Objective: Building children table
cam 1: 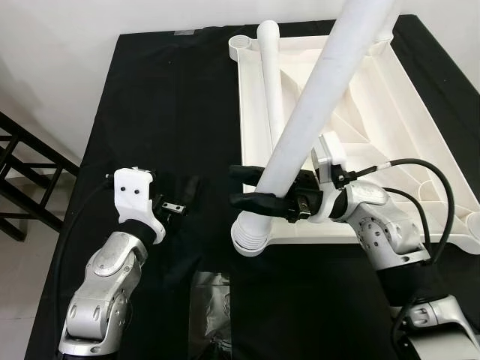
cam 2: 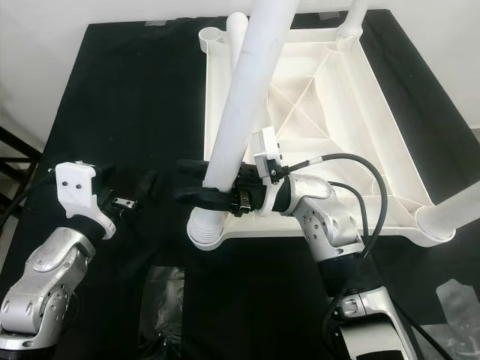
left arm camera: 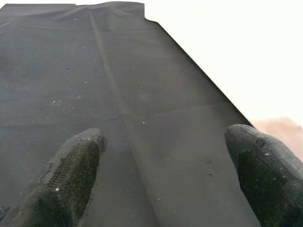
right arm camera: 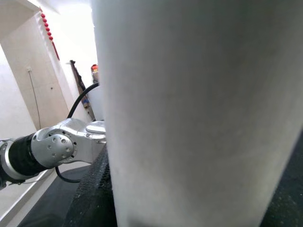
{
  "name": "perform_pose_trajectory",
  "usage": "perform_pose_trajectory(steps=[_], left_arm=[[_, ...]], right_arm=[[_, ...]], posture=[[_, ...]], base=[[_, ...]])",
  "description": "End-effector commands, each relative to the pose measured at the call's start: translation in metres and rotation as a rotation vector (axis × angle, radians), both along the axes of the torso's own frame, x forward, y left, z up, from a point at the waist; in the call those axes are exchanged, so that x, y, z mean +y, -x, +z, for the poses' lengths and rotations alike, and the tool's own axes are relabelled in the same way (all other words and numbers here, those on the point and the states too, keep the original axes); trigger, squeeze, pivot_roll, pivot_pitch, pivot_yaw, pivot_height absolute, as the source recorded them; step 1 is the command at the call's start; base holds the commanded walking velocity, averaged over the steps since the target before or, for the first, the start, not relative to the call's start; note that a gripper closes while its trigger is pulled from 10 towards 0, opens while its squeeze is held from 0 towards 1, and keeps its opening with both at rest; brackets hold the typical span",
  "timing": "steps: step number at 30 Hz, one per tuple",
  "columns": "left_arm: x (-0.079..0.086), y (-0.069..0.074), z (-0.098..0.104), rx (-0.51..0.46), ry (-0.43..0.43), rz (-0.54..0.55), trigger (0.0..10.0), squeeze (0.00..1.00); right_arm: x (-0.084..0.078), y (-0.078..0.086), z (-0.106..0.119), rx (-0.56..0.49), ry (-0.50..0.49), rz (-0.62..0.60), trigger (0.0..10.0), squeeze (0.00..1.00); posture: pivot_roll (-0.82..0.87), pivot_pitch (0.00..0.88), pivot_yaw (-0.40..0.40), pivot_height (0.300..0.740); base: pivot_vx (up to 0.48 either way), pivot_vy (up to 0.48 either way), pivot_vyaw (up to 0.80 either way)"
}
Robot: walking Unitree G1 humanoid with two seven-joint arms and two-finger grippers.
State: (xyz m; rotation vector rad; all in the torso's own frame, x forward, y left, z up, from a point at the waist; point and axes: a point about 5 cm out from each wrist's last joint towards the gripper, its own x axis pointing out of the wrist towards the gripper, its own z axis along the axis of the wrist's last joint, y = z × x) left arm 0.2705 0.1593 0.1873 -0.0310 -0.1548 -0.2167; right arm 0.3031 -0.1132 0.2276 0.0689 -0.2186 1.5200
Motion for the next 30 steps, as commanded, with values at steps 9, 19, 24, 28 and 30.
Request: perform_pose_trajectory(steps=[9,19,24,28,30], left_arm=[[0.002,0.001,-0.007,0.026,-0.014,0.006,10.0,0.0],[0.002,0.001,-0.007,0.025,-0.014,0.002,10.0,0.0],[0.002,0.0,-0.007,0.025,-0.014,0.002,10.0,0.0],[0.001,0.0,-0.007,0.025,-0.013,0.003,10.0,0.0],[0.002,0.0,-0.007,0.026,-0.014,0.005,10.0,0.0]], right_arm=[[0.0,-0.017,0.005,0.056,-0.069,-0.17,10.0,0.0],[0.003,-0.014,0.019,0.022,-0.086,-0.113,10.0,0.0],[0.001,-0.014,0.032,0.001,-0.114,-0.089,10.0,0.0],[0.002,-0.014,0.04,-0.017,-0.125,-0.083,10.0,0.0],[0.002,-0.014,0.042,-0.026,-0.123,-0.078,10.0,0.0]], posture=[[0.08,0.305,0.028,0.74],[0.07,0.303,0.027,0.74],[0.07,0.305,0.027,0.74],[0.07,0.306,0.026,0.74],[0.07,0.307,0.025,0.74]], base=[[0.0,0.0,0.0],[0.0,0.0,0.0],[0.0,0.0,0.0],[0.0,0.0,0.0],[0.0,0.0,0.0]])
